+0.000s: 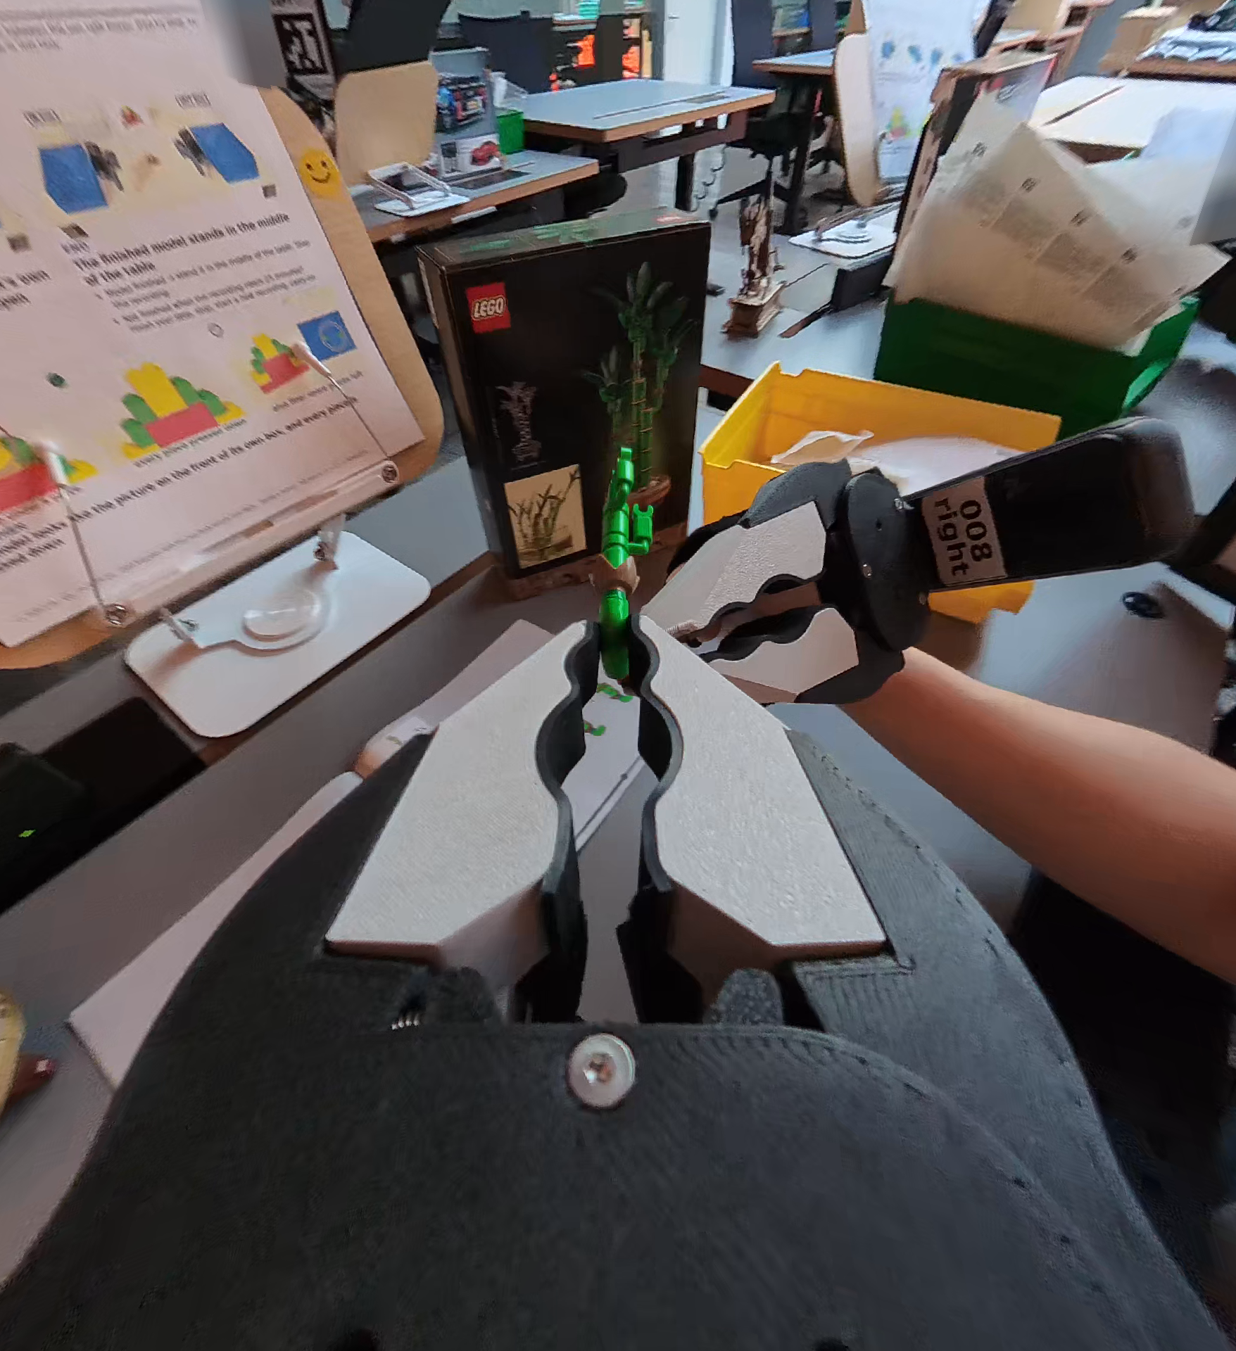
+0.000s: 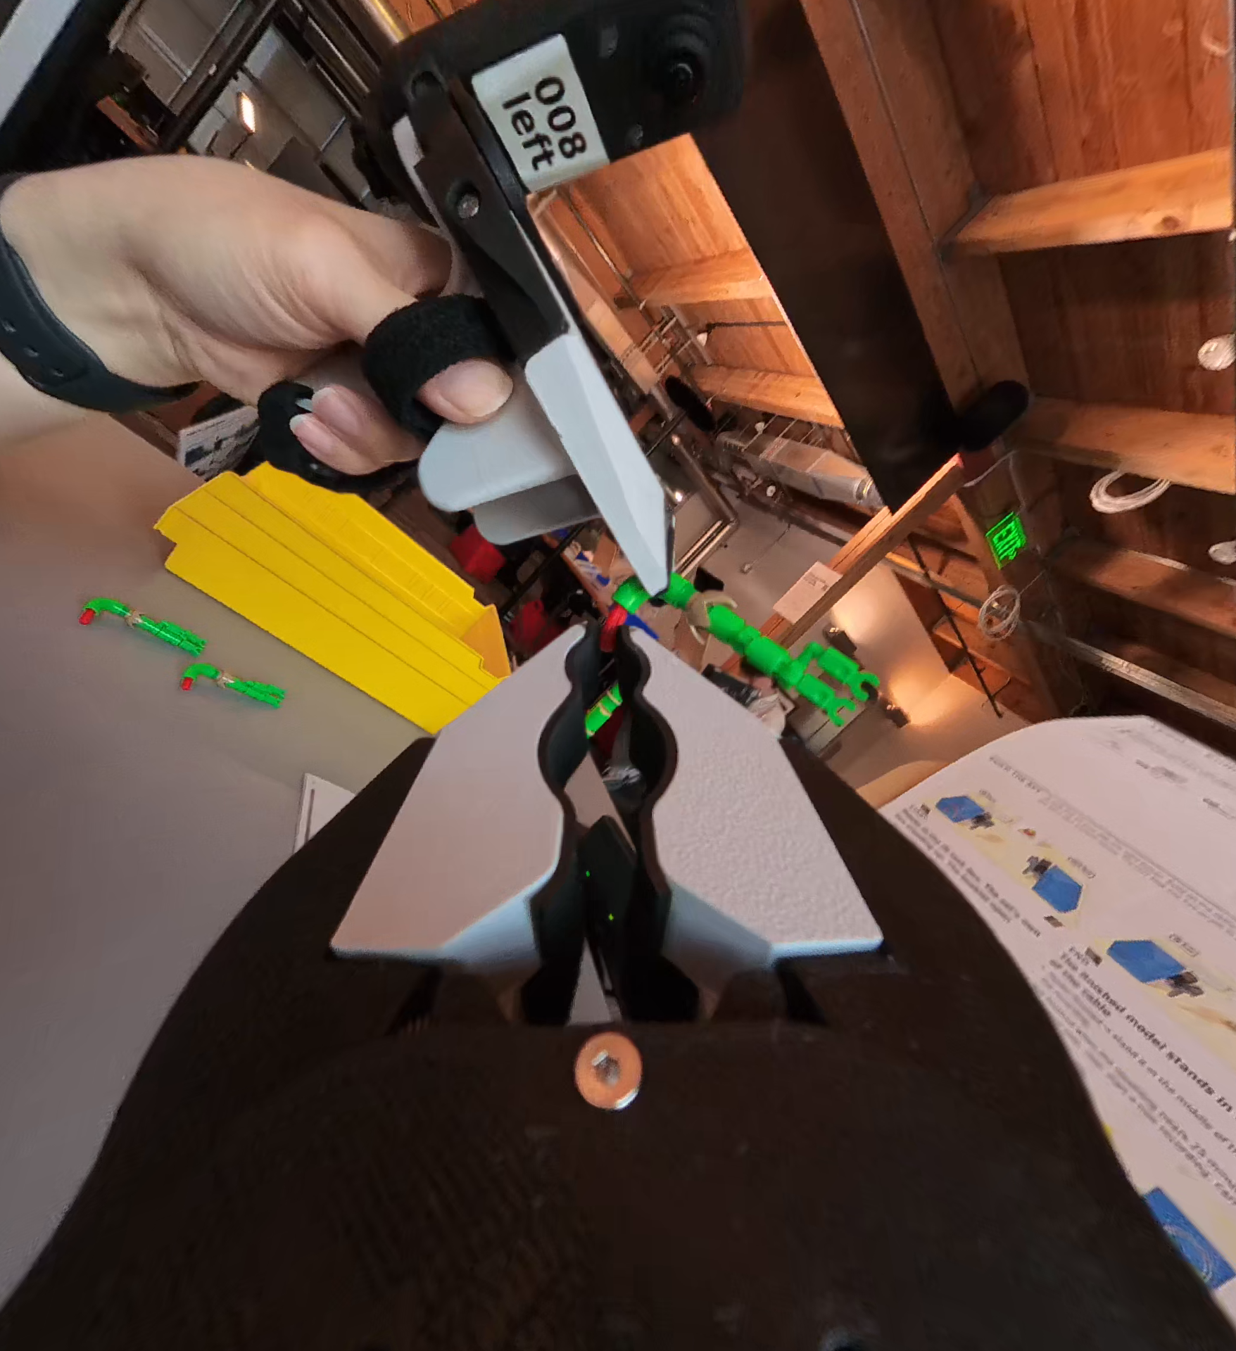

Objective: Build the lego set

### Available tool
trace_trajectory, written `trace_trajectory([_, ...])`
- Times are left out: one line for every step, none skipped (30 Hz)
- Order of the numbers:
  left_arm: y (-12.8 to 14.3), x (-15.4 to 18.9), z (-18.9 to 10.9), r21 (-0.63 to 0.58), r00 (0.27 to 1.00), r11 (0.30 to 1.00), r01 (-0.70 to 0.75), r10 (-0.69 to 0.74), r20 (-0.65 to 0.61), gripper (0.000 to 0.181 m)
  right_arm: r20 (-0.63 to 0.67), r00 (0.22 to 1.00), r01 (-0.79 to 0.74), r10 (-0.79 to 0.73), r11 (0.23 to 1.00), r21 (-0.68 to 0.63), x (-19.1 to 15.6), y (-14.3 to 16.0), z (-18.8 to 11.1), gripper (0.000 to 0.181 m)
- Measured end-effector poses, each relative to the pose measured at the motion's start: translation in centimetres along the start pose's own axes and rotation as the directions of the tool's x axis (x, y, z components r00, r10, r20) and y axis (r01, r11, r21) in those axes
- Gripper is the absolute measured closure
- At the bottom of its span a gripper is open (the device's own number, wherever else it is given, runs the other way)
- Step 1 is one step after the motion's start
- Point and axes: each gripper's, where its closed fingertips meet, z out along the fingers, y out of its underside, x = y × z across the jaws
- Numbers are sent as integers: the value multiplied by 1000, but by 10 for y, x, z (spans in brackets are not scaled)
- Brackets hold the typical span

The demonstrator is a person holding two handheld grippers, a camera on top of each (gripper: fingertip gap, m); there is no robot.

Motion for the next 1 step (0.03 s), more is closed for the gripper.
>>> trace_trajectory([-1, 2, 0, -3, 1000, 1000, -22, 22, 20, 175, -1, 1000, 10, -10, 1000, 15, -1, -2, 0, 179])
